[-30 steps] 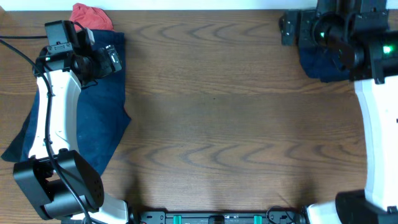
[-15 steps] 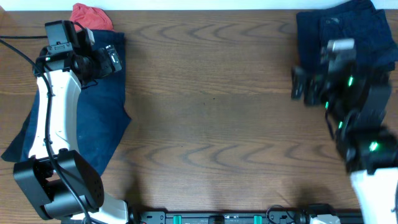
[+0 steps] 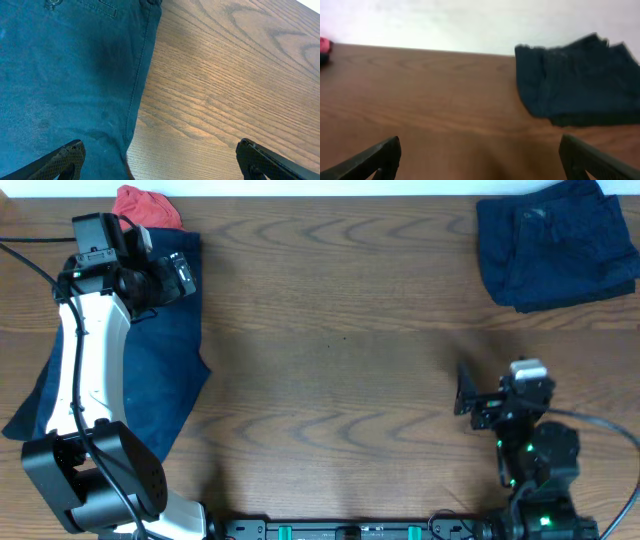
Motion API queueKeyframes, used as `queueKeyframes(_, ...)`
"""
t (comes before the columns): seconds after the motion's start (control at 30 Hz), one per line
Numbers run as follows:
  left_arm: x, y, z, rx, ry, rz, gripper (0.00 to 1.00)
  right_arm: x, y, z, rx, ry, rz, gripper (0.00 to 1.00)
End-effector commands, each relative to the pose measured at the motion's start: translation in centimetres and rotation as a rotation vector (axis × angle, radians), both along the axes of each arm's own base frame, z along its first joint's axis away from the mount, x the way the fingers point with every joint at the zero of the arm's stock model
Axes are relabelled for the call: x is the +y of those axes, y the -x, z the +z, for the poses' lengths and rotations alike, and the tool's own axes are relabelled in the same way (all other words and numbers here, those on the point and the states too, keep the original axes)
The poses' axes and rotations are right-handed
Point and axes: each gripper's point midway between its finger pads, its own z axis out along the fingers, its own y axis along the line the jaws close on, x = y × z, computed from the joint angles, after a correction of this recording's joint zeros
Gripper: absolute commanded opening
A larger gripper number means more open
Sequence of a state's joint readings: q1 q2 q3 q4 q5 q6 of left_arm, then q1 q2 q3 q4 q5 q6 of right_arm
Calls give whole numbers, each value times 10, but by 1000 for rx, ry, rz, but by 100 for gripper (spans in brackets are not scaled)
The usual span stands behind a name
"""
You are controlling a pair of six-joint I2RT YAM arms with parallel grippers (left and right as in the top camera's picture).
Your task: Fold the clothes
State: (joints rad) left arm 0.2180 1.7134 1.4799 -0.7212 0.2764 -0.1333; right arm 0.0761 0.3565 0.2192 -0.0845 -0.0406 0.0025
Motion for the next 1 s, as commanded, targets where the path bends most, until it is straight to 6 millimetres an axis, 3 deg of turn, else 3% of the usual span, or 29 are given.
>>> queueKeyframes(0.0,1,0,-7,18,-8,-3,98,-4,7,-13,-24,-31,-20,99)
queueKeyframes(0.4,1,0,-7,18,-8,-3,98,-6,17,-19,-150,-39,-25,99)
queueKeyframes(0.97,1,0,-7,18,-8,-3,98,-5,17,-20,-148,-39,-23,99)
